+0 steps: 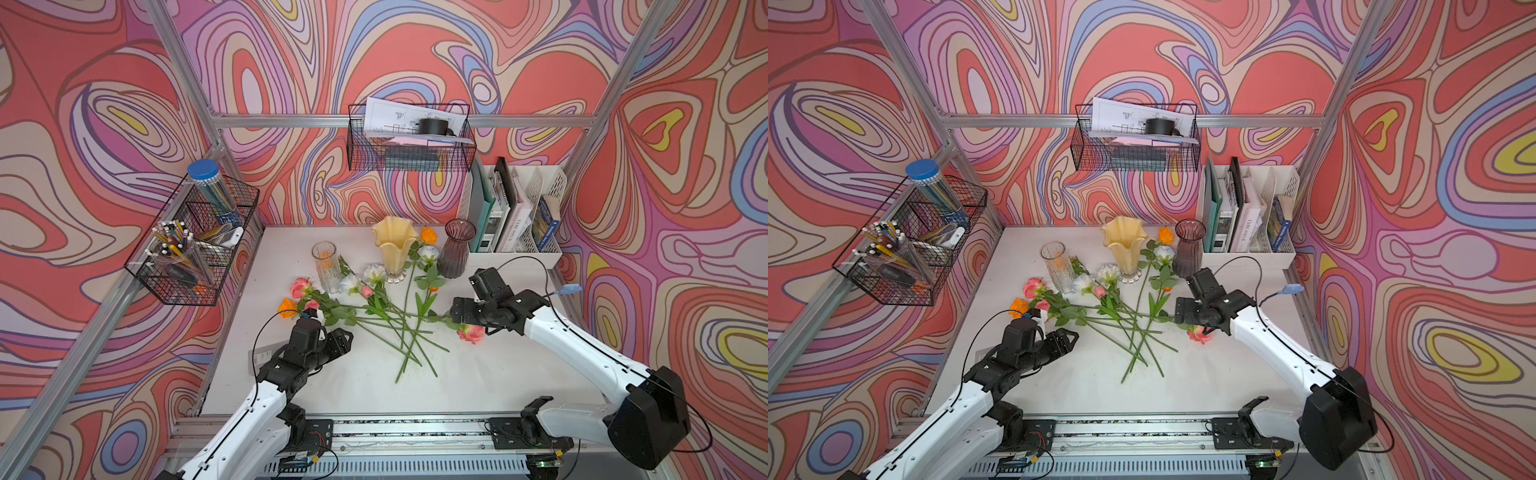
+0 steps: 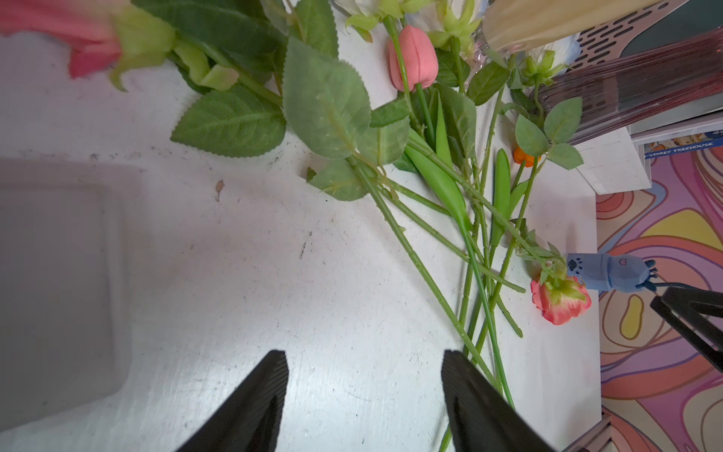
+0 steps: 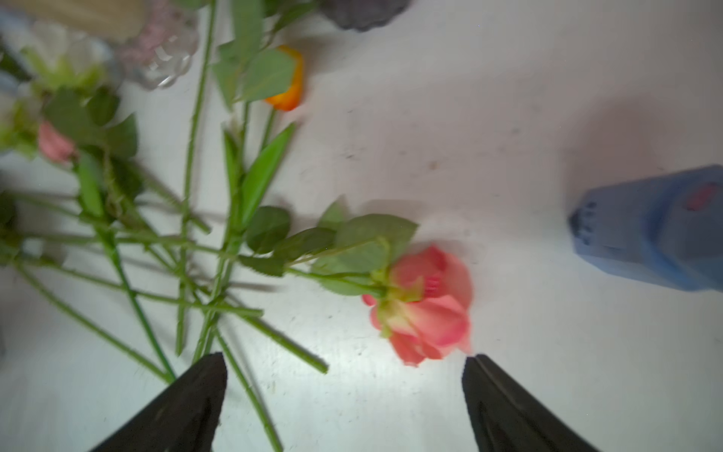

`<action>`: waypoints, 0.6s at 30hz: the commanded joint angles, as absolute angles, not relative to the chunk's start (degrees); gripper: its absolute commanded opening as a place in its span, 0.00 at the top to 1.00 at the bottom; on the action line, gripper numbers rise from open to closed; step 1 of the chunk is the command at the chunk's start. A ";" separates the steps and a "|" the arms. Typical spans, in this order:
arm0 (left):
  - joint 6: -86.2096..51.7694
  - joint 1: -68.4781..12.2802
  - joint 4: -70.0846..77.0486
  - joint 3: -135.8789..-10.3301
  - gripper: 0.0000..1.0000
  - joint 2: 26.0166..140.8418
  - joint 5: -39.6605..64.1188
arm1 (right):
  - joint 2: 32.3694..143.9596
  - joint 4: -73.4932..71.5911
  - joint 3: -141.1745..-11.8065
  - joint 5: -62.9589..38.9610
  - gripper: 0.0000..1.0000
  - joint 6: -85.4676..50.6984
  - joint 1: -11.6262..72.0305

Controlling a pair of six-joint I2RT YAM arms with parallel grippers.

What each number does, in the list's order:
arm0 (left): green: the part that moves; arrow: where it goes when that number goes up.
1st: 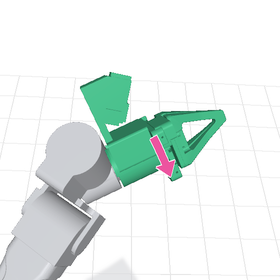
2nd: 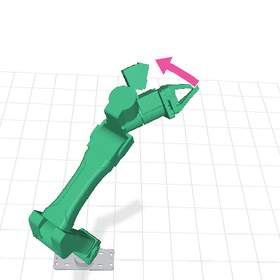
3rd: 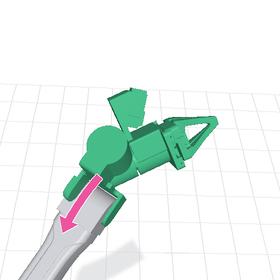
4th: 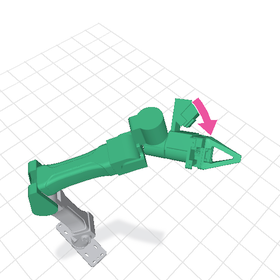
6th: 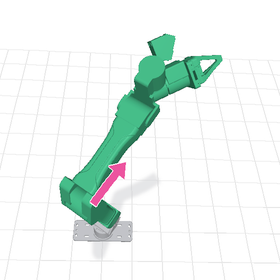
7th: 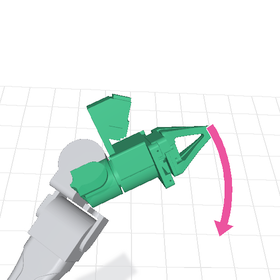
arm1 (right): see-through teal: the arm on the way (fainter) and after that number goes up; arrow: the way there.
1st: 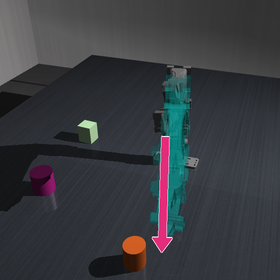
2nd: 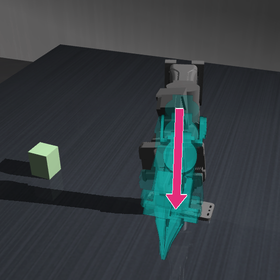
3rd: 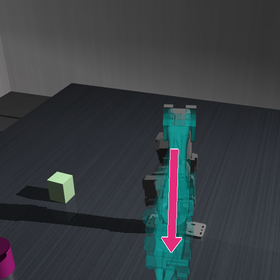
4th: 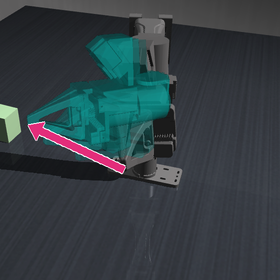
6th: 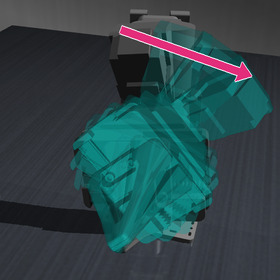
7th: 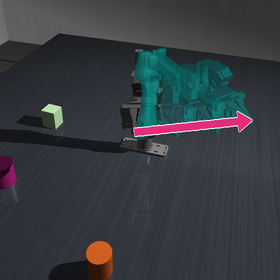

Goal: Arrange the flowers in different vases according to their colors
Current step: Place the distractor at the center of the board, then pick up the flower at the center of the board.

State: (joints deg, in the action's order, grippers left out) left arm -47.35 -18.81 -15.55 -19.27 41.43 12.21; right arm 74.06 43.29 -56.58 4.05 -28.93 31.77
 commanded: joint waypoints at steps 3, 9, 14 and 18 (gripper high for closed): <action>-45.65 -18.46 -19.64 -18.92 0.35 38.33 7.87 | 81.71 38.95 -65.83 9.05 0.07 -16.31 42.55; -44.39 -18.12 -21.17 -18.94 0.35 38.35 9.02 | 93.22 39.48 -76.08 8.68 0.14 -1.55 43.88; -44.48 -17.89 -20.62 -17.78 0.34 39.30 10.06 | 100.05 36.48 -77.34 6.79 0.32 6.03 45.50; -43.90 -17.67 -20.56 -17.48 0.34 39.42 10.79 | 104.56 35.03 -77.66 10.41 0.47 8.48 45.53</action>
